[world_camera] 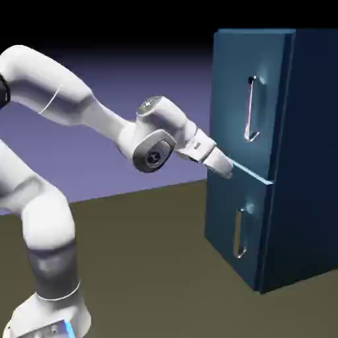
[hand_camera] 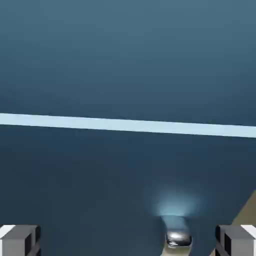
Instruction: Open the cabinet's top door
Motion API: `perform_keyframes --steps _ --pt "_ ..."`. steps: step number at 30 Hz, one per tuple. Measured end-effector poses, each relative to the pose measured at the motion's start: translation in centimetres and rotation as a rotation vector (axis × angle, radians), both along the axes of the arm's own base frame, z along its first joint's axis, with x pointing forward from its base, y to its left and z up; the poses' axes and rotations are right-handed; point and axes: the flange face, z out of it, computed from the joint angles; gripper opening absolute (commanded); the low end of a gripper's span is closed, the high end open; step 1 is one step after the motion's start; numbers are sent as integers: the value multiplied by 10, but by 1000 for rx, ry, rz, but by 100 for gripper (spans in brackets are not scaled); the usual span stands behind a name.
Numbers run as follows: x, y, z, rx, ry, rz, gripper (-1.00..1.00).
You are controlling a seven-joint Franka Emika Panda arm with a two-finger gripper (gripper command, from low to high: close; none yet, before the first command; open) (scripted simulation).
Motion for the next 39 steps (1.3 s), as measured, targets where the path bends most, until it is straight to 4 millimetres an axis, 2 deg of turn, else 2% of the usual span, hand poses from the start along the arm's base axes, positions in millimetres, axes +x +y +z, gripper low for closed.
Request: perform_keyframes --steps 10,20,29,39 --pt "-4 23 43 -21 -107 25 0" --pt "-14 33 75 -33 -228 33 0" --pt "-25 30 94 -32 -346 30 0" --pt "-32 14 105 -15 -484 23 0"
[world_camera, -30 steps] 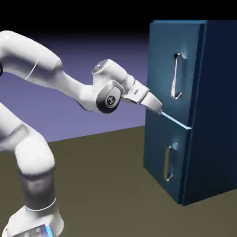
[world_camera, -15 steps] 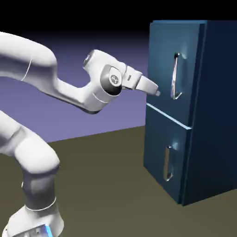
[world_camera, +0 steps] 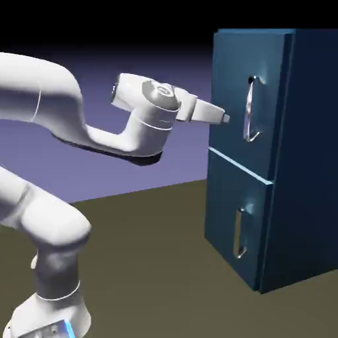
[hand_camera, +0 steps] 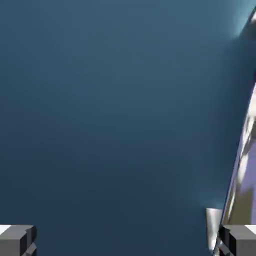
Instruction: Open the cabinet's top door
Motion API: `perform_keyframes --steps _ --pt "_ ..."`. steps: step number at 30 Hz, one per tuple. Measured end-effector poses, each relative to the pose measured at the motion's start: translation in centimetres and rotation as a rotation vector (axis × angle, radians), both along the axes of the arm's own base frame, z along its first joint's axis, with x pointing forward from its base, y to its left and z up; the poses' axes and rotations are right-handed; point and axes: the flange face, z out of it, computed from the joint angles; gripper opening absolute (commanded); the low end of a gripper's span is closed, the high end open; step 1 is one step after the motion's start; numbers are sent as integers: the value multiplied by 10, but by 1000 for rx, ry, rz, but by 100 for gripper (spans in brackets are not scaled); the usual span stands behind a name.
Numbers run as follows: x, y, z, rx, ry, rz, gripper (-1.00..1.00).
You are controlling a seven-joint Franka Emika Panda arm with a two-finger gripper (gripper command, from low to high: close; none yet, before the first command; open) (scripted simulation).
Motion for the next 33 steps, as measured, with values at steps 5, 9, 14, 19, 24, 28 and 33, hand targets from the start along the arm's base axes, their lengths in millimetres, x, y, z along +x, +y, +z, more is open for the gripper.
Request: perform_keyframes --steps 5,9,14,19,24,28,33 --pt "-1 -13 1 16 -69 2 0" --pt "0 -26 1 31 -124 5 0" --pt "3 -44 -2 53 -190 13 0" --pt "9 -64 -6 78 -253 24 0" --pt "33 -71 -8 90 -274 30 0" --pt "62 -68 -8 86 -275 30 -100" --pt "42 -58 -8 76 -278 -43 -100"
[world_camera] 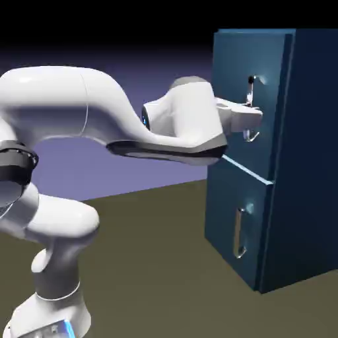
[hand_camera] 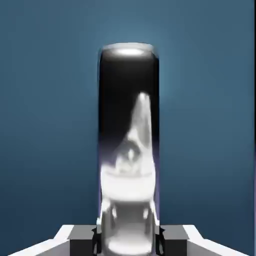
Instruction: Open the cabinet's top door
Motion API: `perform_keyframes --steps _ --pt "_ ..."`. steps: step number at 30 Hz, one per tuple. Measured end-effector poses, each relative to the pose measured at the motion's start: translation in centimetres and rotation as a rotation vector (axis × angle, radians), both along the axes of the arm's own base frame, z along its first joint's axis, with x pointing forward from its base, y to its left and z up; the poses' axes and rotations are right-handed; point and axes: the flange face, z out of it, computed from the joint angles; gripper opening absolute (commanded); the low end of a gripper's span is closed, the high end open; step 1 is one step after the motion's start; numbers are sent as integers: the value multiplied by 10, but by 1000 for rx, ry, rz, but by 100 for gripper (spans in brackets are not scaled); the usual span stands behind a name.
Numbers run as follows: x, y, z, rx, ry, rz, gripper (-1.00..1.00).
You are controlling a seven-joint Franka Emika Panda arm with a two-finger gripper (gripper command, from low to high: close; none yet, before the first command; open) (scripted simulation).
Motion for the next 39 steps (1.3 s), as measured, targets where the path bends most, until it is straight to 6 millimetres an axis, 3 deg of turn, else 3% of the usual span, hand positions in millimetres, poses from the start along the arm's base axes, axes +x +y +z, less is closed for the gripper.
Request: perform_keyframes --steps 8,20,30,39 --pt "-42 30 0 0 0 -177 -100" --pt "-99 94 0 1 -1 -468 -100" --pt "-132 164 0 1 -1 -732 -100" --pt "-145 239 0 1 -1 -991 -100"
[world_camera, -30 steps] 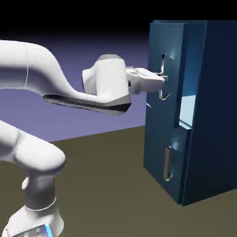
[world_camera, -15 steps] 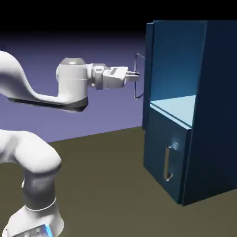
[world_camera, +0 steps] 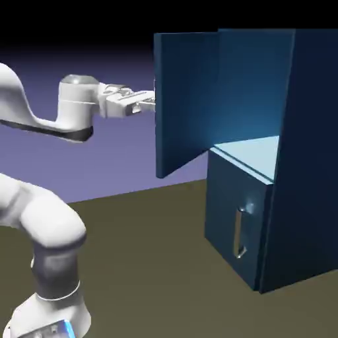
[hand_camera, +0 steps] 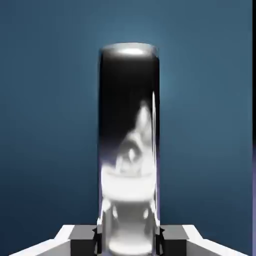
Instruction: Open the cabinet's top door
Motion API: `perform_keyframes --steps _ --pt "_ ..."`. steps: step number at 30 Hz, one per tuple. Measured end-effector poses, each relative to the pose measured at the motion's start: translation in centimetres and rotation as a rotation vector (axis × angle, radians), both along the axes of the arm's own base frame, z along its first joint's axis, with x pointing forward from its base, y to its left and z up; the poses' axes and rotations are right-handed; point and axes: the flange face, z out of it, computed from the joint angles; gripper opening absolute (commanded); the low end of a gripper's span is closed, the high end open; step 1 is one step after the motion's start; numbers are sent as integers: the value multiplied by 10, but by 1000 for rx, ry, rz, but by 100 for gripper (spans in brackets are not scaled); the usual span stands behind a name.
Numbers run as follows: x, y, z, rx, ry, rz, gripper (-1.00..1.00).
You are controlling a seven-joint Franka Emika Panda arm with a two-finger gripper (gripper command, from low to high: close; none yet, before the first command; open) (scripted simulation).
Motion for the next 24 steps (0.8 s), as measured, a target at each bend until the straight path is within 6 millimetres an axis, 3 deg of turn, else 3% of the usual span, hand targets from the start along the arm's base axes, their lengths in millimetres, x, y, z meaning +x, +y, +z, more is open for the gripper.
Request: perform_keyframes --steps 13,19,24 --pt "11 98 0 0 0 -337 -100" --pt "19 122 0 0 0 -422 -100" --pt "25 128 0 1 1 -458 -100"
